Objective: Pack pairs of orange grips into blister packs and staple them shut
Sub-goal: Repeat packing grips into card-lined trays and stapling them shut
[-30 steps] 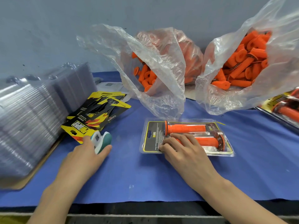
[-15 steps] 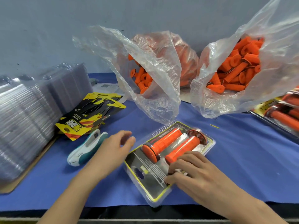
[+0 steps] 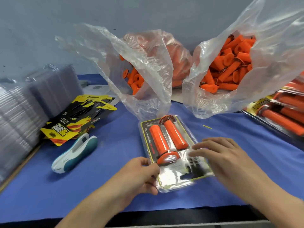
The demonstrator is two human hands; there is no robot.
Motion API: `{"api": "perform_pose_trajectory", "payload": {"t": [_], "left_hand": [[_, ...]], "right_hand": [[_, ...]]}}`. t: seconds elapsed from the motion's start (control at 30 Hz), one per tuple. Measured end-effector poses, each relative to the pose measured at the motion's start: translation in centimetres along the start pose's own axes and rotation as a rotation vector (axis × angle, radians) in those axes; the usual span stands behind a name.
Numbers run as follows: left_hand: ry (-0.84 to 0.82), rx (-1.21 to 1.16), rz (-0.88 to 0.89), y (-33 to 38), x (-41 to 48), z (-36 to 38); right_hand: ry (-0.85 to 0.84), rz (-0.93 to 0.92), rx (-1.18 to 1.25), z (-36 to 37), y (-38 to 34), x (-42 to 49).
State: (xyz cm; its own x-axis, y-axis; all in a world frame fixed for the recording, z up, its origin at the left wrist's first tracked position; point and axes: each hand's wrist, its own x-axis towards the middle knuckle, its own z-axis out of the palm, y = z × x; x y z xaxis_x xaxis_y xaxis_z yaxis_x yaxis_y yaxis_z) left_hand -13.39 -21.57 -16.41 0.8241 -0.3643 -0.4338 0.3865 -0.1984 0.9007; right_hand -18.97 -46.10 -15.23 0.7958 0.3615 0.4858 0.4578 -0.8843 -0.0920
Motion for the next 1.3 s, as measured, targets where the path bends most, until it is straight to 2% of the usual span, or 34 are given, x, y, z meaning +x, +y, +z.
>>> {"api": "perform_pose_trajectory", "payload": {"t": [0.1,0.2,0.37,0.47,0.57,0.87,1.1,1.17,1.23,1.3], "left_hand": [[-0.017,-0.115,-0.016,-0.6,-0.4,1.6],[-0.046,-0.178,-0.02,-0.9,-0.6,2.6],[0.056,-0.128,-0.009,-0.5,0.2,2.1],[0.172,-0.098,0.033,0.0,1.2,1.1],[0.212,-0.084,0.048,0.6,2.4,0.0],[0.386,-0.271,0.068,1.9,4.5,-1.3],[0.415,-0.378,0.095,1.6,4.6,-0.7],[0.416,-0.414,0.109,1.5,4.5,-1.0],[0.4,-0.423,0.114,1.4,4.3,-1.0],[0.393,-0.436,0.113,1.5,4.1,-0.7]], "right_hand": [[0.045,-0.078,0.109,1.3,-3.9,-0.5],[0.052,-0.183,-0.035,3.3,-5.4,-1.0],[0.137,-0.222,-0.013,4.2,-4.1,-1.3],[0.126,-0.258,0.079,4.7,-3.1,-1.9],[0.125,-0.266,0.14,4.5,-1.8,-2.4],[0.072,-0.109,0.061,1.9,1.7,-1.6],[0.037,0.056,-0.061,1.3,2.5,-1.6],[0.097,0.143,0.097,0.8,0.3,-2.0],[0.147,0.316,0.54,1.2,-3.5,-1.3],[-0.027,0.625,1.078,2.2,-6.8,0.8]]}}
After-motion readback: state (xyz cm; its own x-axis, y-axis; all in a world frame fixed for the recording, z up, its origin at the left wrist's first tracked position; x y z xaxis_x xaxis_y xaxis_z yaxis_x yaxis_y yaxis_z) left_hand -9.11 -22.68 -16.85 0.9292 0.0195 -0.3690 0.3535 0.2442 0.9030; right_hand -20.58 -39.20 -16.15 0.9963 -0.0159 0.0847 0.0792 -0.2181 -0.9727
